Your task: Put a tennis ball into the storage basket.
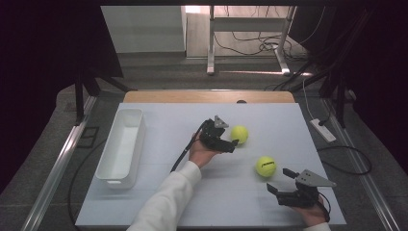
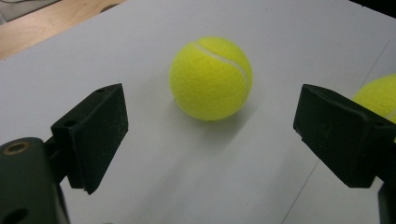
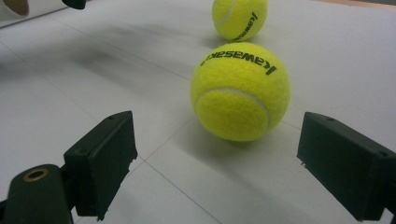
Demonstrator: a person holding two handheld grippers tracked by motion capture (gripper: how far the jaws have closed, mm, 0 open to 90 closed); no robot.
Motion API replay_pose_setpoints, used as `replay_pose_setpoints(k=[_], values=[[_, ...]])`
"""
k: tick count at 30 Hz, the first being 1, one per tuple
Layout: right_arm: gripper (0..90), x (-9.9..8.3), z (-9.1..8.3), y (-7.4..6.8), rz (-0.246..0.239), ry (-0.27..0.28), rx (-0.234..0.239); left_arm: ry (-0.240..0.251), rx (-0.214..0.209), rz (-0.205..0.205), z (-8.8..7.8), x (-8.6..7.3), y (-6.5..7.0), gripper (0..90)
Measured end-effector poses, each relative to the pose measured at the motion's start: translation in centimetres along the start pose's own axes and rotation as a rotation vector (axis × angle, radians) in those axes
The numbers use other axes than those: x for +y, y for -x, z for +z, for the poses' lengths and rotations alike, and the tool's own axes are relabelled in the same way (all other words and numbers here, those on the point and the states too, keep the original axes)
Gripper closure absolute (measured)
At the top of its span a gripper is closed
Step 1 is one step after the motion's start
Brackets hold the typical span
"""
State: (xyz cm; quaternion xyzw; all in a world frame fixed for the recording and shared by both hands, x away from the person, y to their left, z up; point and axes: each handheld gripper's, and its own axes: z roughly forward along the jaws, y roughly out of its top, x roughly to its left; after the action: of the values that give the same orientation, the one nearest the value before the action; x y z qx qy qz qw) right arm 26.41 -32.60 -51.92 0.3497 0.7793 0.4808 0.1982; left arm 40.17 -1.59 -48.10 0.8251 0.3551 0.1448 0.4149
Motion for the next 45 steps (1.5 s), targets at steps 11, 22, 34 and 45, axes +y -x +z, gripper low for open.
replay_pose_setpoints(k=[11,22,34,45], values=[[11.4,-0.1,0.0,0.1,0.005,-0.001,0.004,-0.009,-0.010,0.013,0.9,0.4,0.1,10.9],[11.4,-0.1,0.1,0.0,-0.001,-0.007,0.007,-0.012,-0.016,0.003,1.8,0.8,0.0,10.9],[11.4,-0.1,0.2,0.0,-0.007,-0.012,0.012,-0.041,-0.026,-0.003,3.5,1.4,0.0,10.9],[11.4,-0.1,0.2,0.0,-0.011,-0.013,0.008,-0.060,-0.025,0.006,4.4,1.5,-0.2,11.0]])
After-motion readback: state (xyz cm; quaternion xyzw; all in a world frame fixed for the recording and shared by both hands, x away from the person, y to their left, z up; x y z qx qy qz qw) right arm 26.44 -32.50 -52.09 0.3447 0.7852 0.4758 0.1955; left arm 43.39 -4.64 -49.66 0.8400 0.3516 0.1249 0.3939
